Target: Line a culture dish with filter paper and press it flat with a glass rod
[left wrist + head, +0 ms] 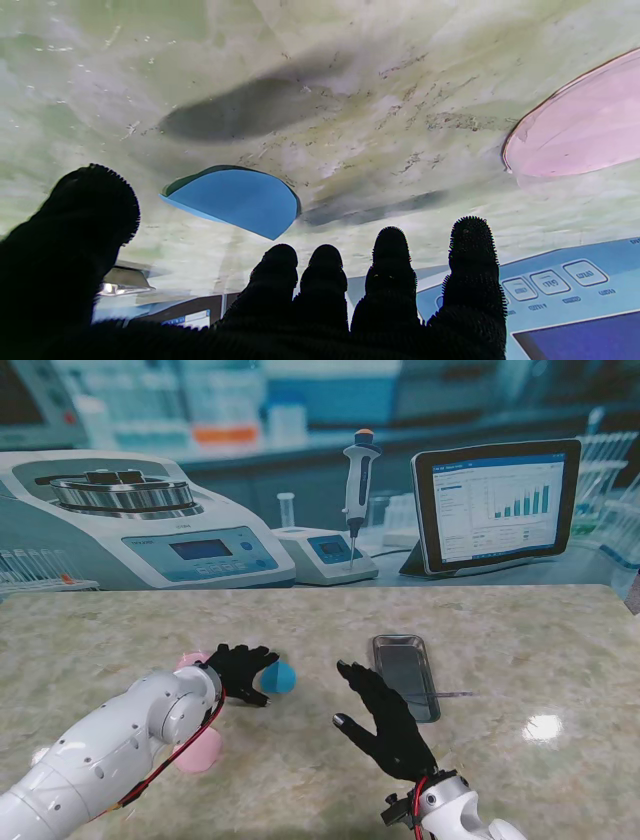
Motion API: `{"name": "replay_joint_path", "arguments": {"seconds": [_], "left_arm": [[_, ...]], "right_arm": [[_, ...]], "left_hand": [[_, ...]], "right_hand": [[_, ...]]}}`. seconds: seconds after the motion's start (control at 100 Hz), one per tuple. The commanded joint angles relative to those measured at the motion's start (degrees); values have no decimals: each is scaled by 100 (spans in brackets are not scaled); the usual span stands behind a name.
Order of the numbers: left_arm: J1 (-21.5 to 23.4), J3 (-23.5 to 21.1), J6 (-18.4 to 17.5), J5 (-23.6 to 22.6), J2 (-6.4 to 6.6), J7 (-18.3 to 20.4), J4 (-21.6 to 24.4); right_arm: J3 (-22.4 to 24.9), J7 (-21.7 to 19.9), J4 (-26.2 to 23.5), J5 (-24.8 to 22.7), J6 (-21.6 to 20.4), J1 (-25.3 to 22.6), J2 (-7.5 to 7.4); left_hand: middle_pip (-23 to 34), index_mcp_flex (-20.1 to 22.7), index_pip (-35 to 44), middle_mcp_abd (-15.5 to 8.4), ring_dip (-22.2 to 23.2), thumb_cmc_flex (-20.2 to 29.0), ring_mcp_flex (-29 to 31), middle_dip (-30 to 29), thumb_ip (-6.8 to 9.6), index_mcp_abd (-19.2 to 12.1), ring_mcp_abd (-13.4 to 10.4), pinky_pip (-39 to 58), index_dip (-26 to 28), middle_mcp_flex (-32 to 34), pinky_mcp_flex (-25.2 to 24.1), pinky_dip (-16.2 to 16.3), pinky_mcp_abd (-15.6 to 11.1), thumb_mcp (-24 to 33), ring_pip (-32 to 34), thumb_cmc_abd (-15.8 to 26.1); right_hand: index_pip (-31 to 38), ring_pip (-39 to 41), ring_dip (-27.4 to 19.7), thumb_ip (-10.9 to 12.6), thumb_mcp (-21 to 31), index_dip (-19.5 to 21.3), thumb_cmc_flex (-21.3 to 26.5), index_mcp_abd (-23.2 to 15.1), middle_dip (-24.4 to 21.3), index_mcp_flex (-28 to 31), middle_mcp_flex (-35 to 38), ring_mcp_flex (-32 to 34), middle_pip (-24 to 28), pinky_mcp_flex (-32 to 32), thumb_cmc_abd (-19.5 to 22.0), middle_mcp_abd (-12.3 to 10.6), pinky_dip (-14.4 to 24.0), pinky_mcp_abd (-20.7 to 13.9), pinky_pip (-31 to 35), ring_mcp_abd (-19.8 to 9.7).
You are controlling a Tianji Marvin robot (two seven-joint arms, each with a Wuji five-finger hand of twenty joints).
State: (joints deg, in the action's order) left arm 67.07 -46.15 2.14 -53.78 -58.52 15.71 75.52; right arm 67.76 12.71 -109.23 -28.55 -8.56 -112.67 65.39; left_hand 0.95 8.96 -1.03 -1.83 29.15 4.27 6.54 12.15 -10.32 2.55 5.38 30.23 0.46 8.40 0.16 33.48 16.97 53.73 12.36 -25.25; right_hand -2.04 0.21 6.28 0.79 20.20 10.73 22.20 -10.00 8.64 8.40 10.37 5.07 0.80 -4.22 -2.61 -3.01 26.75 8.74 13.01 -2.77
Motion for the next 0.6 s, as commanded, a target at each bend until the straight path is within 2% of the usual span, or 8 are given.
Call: {"name": "replay_joint_path", "arguments": {"seconds": [0.0, 0.22, 0.27, 0.33, 0.42, 0.56, 0.59], "left_arm": [[-6, 4, 5, 9, -8, 58, 9], [-38, 61, -12, 50, -38, -125, -84], [-46, 80, -5, 52, -44, -161, -100], [-65, 113, 16, 62, -47, -167, -112], [-95, 166, 50, 71, -52, -180, -134], [-115, 228, 120, 74, -69, -259, -167], [-118, 238, 132, 84, -72, -268, -171]], "right_arm": [[-22, -16, -31, 16, 30, -36, 18], [-27, -17, -26, 15, 34, -29, 18], [-26, -21, -27, 17, 35, -29, 17], [-26, -19, -25, 19, 34, -28, 18], [-25, -14, -23, 18, 35, -26, 19], [-22, -14, -21, 19, 34, -28, 19], [-21, -13, -21, 19, 33, -29, 19]], "left_hand": [[-103, -133, -185, -96, 78, 71, -258, 23, -116, -18, -114, -219, -114, -177, -71, 222, -65, -131, -46, 13], [-89, -119, -119, -120, 90, 201, -254, 57, -85, -146, -108, -216, -48, -170, -60, 238, -58, -319, -25, 85], [-85, -123, -92, -121, 89, 502, -248, 102, -26, -135, -116, -213, 73, -167, -57, 246, -60, -687, -17, 201], [-101, -125, -116, -123, 79, 985, -250, 78, 91, -109, -121, -215, 94, -170, -65, 242, -59, -1400, -23, 427], [-104, -123, -120, -134, 85, 1372, -252, 50, 190, -112, -128, -211, 46, -171, -66, 239, -59, -1938, -21, 563], [-84, -97, -65, -148, 88, 1432, -247, 69, 210, -119, -119, -202, 99, -161, -64, 240, -64, -2056, -16, 571], [-73, -128, -9, -154, 92, 1453, -249, 110, 221, -142, -125, -195, 255, -169, -64, 239, -61, -2097, -13, 583]], "right_hand": [[3, -133, 55, -28, 4, 95, 72, -157, 22, 65, -149, -93, -8, -71, 24, -215, 118, -13, -5, -63], [4, -133, 57, -28, -1, 96, 67, -152, 23, 65, -150, -94, -7, -71, 31, -218, 117, -11, -6, -59], [3, -134, 56, -28, -2, 96, 67, -159, 23, 65, -149, -94, -8, -71, 25, -216, 116, -11, -7, -58], [4, -133, 56, -27, -1, 97, 70, -156, 23, 66, -151, -94, -8, -71, 28, -216, 116, -11, -7, -60], [5, -132, 57, -26, 0, 98, 72, -153, 24, 65, -149, -93, -6, -71, 25, -209, 116, -11, -7, -60], [5, -133, 58, -26, -1, 100, 72, -159, 24, 65, -147, -93, -4, -70, 25, -215, 116, -11, -7, -58], [5, -132, 58, -25, 0, 100, 74, -157, 24, 65, -149, -92, -4, -70, 23, -210, 116, -11, -7, -61]]}}
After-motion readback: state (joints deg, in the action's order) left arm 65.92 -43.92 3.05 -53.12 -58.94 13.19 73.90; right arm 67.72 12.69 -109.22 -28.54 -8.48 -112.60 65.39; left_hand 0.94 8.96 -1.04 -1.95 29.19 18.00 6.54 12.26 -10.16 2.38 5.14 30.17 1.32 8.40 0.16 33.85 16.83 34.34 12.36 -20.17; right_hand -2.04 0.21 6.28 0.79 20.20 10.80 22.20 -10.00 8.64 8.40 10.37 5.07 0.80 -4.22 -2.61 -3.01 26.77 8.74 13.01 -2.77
